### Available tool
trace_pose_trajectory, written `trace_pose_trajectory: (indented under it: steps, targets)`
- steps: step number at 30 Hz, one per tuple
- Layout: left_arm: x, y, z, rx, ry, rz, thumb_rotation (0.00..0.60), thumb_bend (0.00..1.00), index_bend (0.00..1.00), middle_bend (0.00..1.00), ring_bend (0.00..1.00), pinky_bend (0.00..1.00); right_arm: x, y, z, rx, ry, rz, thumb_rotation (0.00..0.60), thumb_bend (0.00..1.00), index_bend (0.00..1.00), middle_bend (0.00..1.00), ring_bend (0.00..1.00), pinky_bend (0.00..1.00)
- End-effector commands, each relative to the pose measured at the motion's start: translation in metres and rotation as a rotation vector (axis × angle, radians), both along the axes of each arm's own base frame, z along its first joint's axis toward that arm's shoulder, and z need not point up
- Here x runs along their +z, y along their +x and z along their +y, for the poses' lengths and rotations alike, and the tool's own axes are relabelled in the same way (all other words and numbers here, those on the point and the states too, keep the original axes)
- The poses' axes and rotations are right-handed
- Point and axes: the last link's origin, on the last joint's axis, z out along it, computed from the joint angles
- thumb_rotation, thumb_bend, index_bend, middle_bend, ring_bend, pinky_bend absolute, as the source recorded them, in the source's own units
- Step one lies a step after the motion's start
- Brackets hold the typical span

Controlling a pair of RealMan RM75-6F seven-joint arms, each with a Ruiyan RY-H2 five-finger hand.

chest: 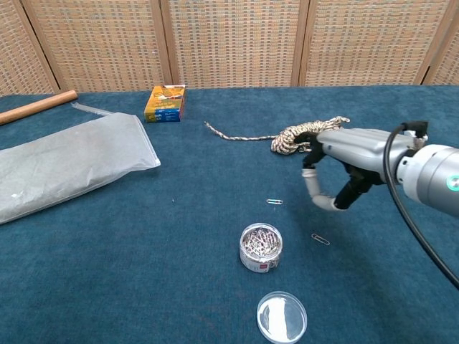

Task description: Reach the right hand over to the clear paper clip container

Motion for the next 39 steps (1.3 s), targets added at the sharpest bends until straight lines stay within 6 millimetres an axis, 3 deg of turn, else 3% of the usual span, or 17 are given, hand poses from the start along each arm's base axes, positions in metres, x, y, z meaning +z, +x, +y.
trace_pose_trajectory:
  steps: [1, 9, 17, 23, 25, 28, 35, 39]
  targets:
    - [0.0, 0.0, 0.0, 0.0, 0.001, 0.0, 0.6, 0.0, 0.0, 0.0, 0.0, 0.0, -0.003, 0.024, 0.009, 0.059, 0.05, -0.02, 0.6, 0.46, 0.69, 0.0, 0.0, 0.0]
    - [0.001, -0.002, 0.001, 0.005, -0.002, -0.003, 0.6, 0.0, 0.0, 0.0, 0.0, 0.0, -0.028, 0.046, 0.018, 0.095, 0.094, 0.005, 0.6, 0.46, 0.7, 0.0, 0.0, 0.0]
    - [0.003, -0.003, 0.001, 0.007, 0.001, -0.007, 0.6, 0.0, 0.0, 0.0, 0.0, 0.0, -0.044, 0.048, 0.018, 0.084, 0.096, 0.04, 0.6, 0.46, 0.7, 0.0, 0.0, 0.0]
    - [0.002, -0.003, 0.002, 0.007, -0.003, -0.007, 0.6, 0.0, 0.0, 0.0, 0.0, 0.0, -0.046, 0.05, 0.019, 0.076, 0.112, 0.026, 0.6, 0.45, 0.65, 0.0, 0.0, 0.0]
    - [0.002, -0.003, 0.002, 0.006, -0.002, -0.006, 0.6, 0.0, 0.0, 0.0, 0.0, 0.0, -0.046, 0.051, 0.019, 0.078, 0.113, 0.026, 0.6, 0.38, 0.52, 0.0, 0.0, 0.0]
    - [0.002, -0.003, 0.002, 0.006, -0.001, -0.006, 0.6, 0.0, 0.0, 0.0, 0.0, 0.0, -0.045, 0.051, 0.018, 0.079, 0.109, 0.023, 0.6, 0.25, 0.43, 0.0, 0.0, 0.0]
    - [0.002, -0.003, 0.002, 0.005, -0.001, -0.007, 0.6, 0.0, 0.0, 0.0, 0.0, 0.0, -0.04, 0.052, 0.018, 0.079, 0.097, 0.022, 0.6, 0.21, 0.42, 0.0, 0.0, 0.0]
    - [0.003, -0.003, 0.002, 0.004, 0.003, -0.01, 0.6, 0.0, 0.0, 0.0, 0.0, 0.0, -0.026, 0.052, 0.017, 0.079, 0.072, 0.01, 0.6, 0.21, 0.42, 0.0, 0.0, 0.0]
